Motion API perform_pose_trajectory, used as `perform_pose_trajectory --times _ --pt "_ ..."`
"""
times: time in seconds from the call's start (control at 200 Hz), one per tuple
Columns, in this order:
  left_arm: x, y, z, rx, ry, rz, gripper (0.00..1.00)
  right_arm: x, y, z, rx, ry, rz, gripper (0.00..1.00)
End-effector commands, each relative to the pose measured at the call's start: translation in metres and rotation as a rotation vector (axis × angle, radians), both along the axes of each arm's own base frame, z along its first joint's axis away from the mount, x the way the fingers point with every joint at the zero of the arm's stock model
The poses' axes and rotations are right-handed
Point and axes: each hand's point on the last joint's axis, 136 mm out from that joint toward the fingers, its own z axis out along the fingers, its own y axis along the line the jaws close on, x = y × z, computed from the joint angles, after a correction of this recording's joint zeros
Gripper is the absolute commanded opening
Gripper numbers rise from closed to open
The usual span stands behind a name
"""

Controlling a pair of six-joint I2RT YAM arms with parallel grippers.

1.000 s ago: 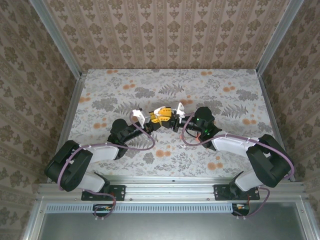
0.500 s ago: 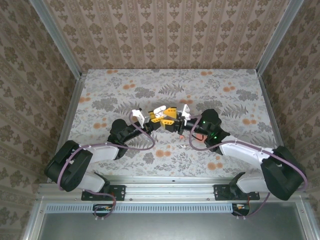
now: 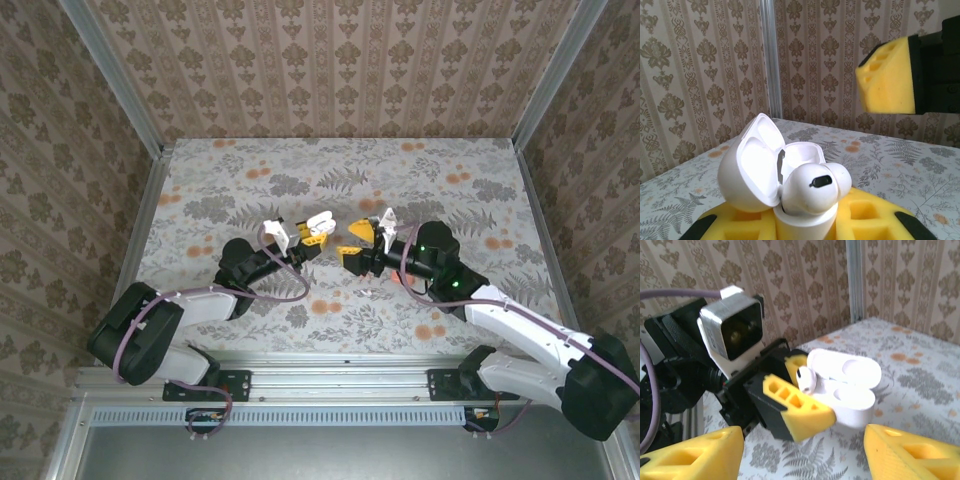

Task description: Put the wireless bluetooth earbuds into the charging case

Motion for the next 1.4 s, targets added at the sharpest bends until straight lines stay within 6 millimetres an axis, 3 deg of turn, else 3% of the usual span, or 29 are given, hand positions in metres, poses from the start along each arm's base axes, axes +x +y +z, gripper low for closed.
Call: perform_pose_trajectory --times 0.0,0.185,0.46,1.395 --pt "-0.011 0.000 0.009 -0.004 -0.070 -0.031 0.11 0.001 -0.003 -0.013 -0.029 0.122 -0.019 0.68" --pt "-0.013 -0.001 0.006 0.007 -0.072 -0.039 0.11 0.017 0.003 -0.022 -0.025 0.273 -0.063 0.75" --pt "-0.014 0.000 0.005 0.020 -0.069 -0.033 0.11 0.031 0.007 -0.014 -0.005 0.283 -0.090 0.83" --pt "-0.011 0.000 0.004 0.019 -0.059 -0.024 0.11 0.033 0.029 -0.010 -0.017 0.270 0.014 0.81"
